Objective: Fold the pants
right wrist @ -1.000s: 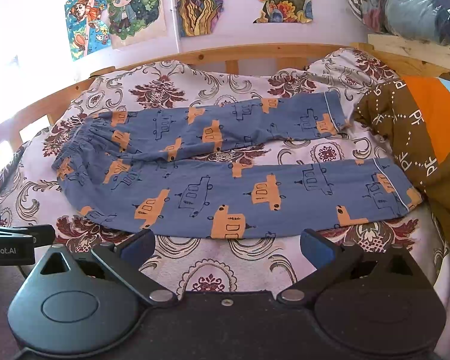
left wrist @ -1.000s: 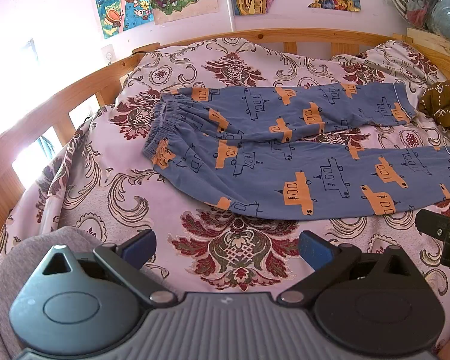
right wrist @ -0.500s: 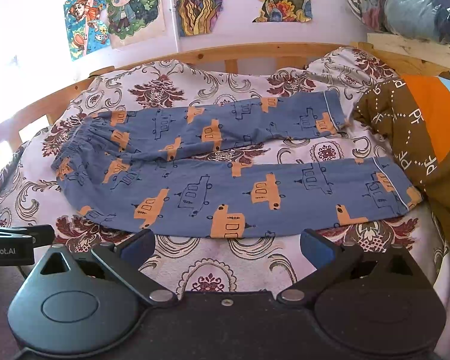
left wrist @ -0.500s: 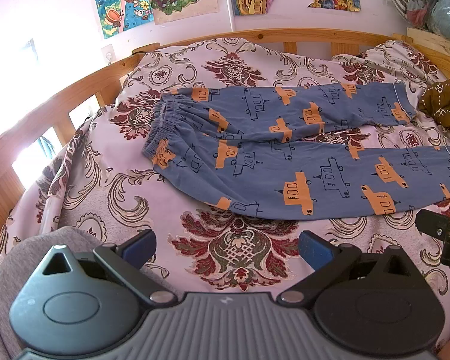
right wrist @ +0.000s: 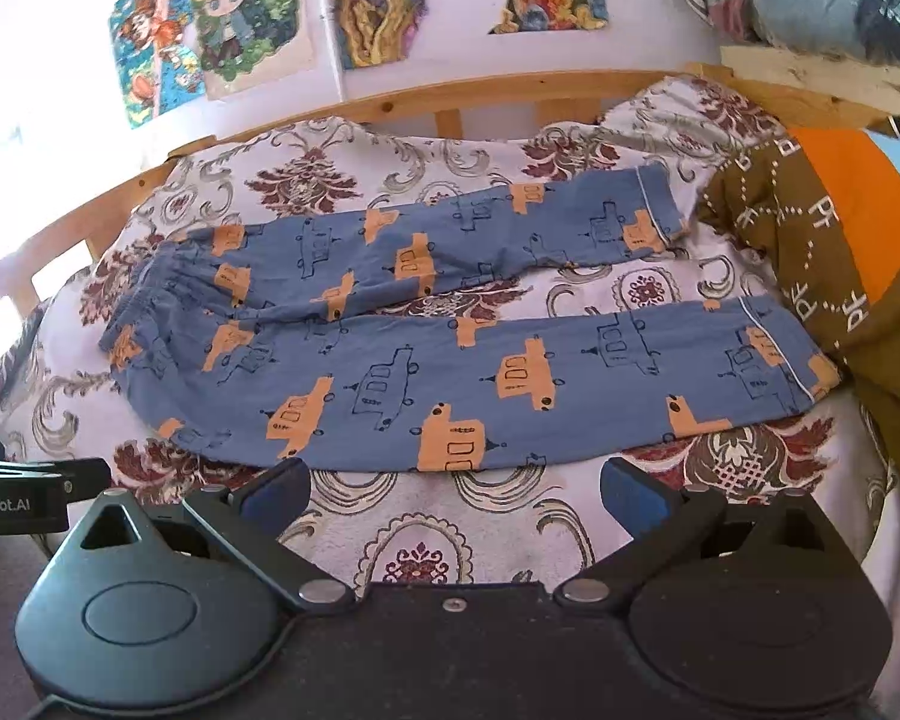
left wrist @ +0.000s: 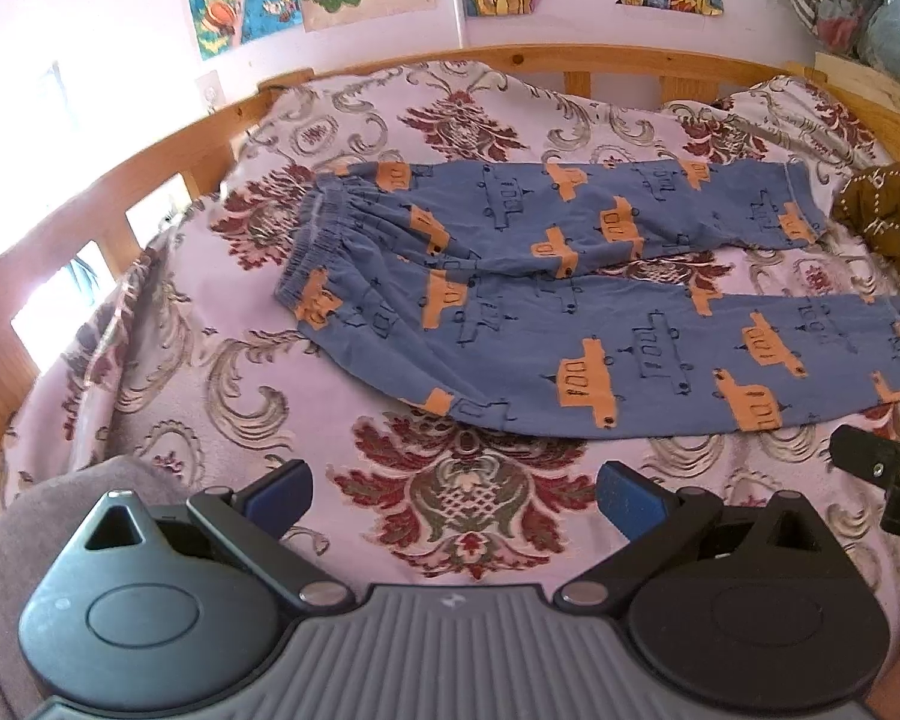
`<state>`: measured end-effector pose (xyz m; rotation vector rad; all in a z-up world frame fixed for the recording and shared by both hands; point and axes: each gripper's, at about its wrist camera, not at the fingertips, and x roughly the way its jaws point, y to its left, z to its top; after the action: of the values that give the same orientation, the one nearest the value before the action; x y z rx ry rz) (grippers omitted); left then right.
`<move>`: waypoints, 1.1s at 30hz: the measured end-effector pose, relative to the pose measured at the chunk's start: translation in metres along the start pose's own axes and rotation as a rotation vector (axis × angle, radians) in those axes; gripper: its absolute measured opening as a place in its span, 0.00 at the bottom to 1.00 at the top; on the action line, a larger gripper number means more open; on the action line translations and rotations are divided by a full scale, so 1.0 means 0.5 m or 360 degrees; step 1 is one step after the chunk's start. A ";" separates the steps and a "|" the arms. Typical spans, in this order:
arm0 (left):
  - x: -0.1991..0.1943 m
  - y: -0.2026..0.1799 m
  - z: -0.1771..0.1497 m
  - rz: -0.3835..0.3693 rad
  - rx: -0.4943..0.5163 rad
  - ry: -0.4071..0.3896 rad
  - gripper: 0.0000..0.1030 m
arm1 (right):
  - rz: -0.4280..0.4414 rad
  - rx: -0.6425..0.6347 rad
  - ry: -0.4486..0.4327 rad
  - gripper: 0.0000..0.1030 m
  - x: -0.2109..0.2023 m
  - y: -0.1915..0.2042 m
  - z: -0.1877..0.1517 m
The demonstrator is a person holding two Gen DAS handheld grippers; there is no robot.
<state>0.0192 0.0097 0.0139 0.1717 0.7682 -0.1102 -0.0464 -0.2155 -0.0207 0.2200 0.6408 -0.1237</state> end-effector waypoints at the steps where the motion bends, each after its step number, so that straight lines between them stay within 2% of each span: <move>1: 0.002 0.004 0.009 -0.0040 -0.0008 0.0008 1.00 | 0.0013 0.0019 0.0015 1.00 -0.001 -0.005 0.007; 4: 0.011 0.013 0.051 -0.0170 -0.0005 0.0027 1.00 | 0.0062 0.0055 0.0052 0.99 0.009 -0.018 0.032; 7: 0.032 0.040 0.111 -0.0292 -0.0071 0.0023 1.00 | 0.0081 -0.0038 0.0056 1.00 0.024 -0.016 0.075; 9: 0.063 0.075 0.151 -0.0392 -0.0188 0.0050 1.00 | 0.0097 -0.0131 0.0045 1.00 0.040 -0.012 0.108; 12: 0.133 0.147 0.202 -0.0536 -0.0458 0.0140 1.00 | 0.0142 -0.0223 0.0058 1.00 0.081 -0.013 0.153; 14: 0.183 0.193 0.233 -0.0556 -0.0619 0.0176 1.00 | 0.0184 -0.0292 0.0070 1.00 0.117 -0.013 0.180; 16: 0.228 0.227 0.270 -0.0524 -0.0626 0.0186 1.00 | 0.0219 -0.0382 0.0079 1.00 0.166 -0.009 0.211; 18: 0.275 0.247 0.317 -0.0435 -0.0445 0.0129 1.00 | 0.0256 -0.0472 0.0085 1.00 0.224 -0.009 0.246; 21: 0.345 0.253 0.384 -0.0249 0.0002 -0.0036 1.00 | 0.0295 -0.0623 0.0075 1.00 0.315 -0.006 0.305; 24: 0.412 0.242 0.431 -0.0120 0.0426 -0.0191 1.00 | 0.0345 -0.0760 0.0045 1.00 0.418 0.004 0.368; 26: 0.451 0.229 0.454 -0.0162 0.0668 -0.0231 1.00 | 0.0428 -0.0800 0.0065 1.00 0.490 0.014 0.413; 28: 0.497 0.231 0.478 -0.0282 0.0807 -0.0179 1.00 | 0.0511 -0.0812 0.0100 1.00 0.559 0.024 0.457; 33: 0.593 0.261 0.540 -0.0574 0.0745 0.0037 1.00 | 0.0711 -0.0818 0.0180 0.99 0.695 0.050 0.538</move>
<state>0.4359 0.0744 0.0124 0.4777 0.7818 -0.6334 0.3903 -0.2721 -0.0170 -0.1310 0.7003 0.4831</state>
